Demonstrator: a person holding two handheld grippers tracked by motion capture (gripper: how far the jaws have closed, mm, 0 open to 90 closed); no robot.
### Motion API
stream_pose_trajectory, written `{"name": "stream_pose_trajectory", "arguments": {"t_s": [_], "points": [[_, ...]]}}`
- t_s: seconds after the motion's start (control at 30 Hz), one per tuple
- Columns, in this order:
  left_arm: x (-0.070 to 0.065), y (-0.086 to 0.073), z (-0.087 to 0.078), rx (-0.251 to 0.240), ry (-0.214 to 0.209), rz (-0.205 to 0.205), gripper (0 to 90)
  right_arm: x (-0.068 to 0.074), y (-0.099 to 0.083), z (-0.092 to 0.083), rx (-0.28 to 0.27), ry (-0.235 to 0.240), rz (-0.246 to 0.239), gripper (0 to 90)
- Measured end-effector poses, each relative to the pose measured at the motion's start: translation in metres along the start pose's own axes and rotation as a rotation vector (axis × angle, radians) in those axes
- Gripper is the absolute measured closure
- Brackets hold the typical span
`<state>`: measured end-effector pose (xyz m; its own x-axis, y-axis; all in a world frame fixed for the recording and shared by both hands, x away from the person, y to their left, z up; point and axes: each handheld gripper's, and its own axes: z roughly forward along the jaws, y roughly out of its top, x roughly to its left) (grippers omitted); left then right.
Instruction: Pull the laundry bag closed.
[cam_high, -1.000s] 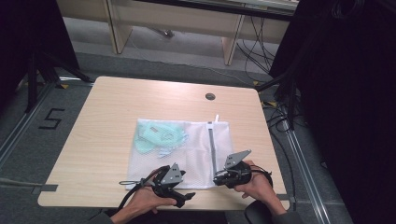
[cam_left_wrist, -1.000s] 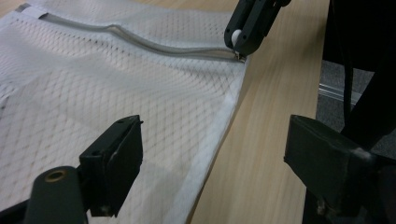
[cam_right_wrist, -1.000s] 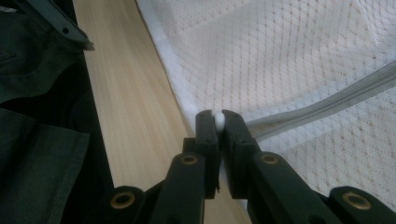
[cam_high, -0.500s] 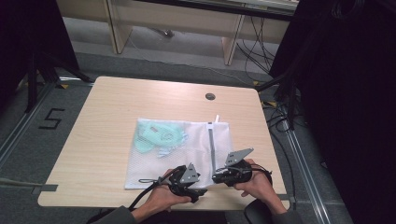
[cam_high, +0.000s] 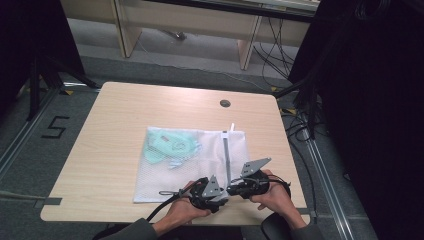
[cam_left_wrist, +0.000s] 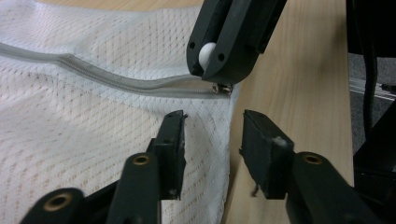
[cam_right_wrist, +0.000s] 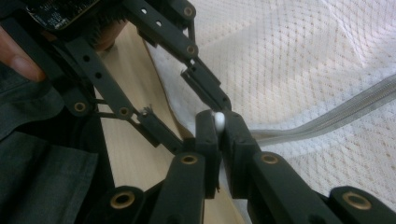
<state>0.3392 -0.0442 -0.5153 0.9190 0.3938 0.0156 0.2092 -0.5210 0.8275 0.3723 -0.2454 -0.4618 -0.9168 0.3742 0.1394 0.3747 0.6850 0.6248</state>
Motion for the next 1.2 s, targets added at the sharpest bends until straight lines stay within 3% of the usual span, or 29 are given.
{"name": "stream_pose_trajectory", "arguments": {"t_s": [0.03, 0.1, 0.13, 0.2, 0.23, 0.33, 0.53, 0.7, 0.77, 0.93, 1.07, 1.2], "points": [[0.001, 0.000, 0.000, 0.011, 0.017, 0.033, 62.4, 0.001, 0.000, 0.001, -0.001, 0.008, 0.005, 86.2], [0.000, 0.000, 0.001, 0.017, 0.021, 0.024, 66.5, 0.001, 0.000, 0.001, -0.004, 0.008, -0.002, 86.2], [0.002, 0.000, -0.001, 0.060, 0.038, 0.069, 68.6, 0.001, 0.001, 0.002, -0.007, 0.005, -0.001, 86.3], [0.002, -0.001, -0.001, 0.058, 0.034, 0.070, 71.2, 0.001, 0.001, 0.002, -0.005, 0.009, 0.005, 86.2], [0.001, -0.001, 0.000, 0.042, 0.023, 0.050, 72.2, 0.002, 0.001, 0.002, -0.003, 0.008, 0.005, 86.2], [0.000, -0.001, 0.000, 0.046, 0.025, 0.064, 72.8, 0.001, 0.002, 0.002, -0.003, 0.011, -0.001, 86.2], [-0.002, -0.002, 0.001, 0.038, 0.026, 0.081, 86.9, 0.000, 0.003, 0.003, 0.000, 0.011, 0.000, 86.2], [-0.003, -0.002, 0.001, 0.032, 0.027, 0.081, 88.4, -0.003, 0.002, 0.003, 0.008, 0.015, -0.001, 86.2], [-0.003, -0.002, 0.001, 0.040, 0.031, 0.105, 88.5, -0.005, 0.002, 0.005, 0.004, 0.013, -0.003, 86.2], [-0.004, -0.003, 0.001, 0.051, 0.032, 0.116, 88.5, -0.008, -0.001, 0.007, 0.035, 0.025, 0.001, 86.2], [-0.006, -0.004, 0.001, 0.032, 0.025, 0.092, 88.6, -0.009, -0.001, 0.009, 0.036, 0.029, -0.001, 86.2], [-0.006, -0.004, 0.001, 0.043, 0.032, 0.112, 88.7, -0.011, 0.000, 0.011, 0.048, 0.030, 0.005, 86.3]]}}
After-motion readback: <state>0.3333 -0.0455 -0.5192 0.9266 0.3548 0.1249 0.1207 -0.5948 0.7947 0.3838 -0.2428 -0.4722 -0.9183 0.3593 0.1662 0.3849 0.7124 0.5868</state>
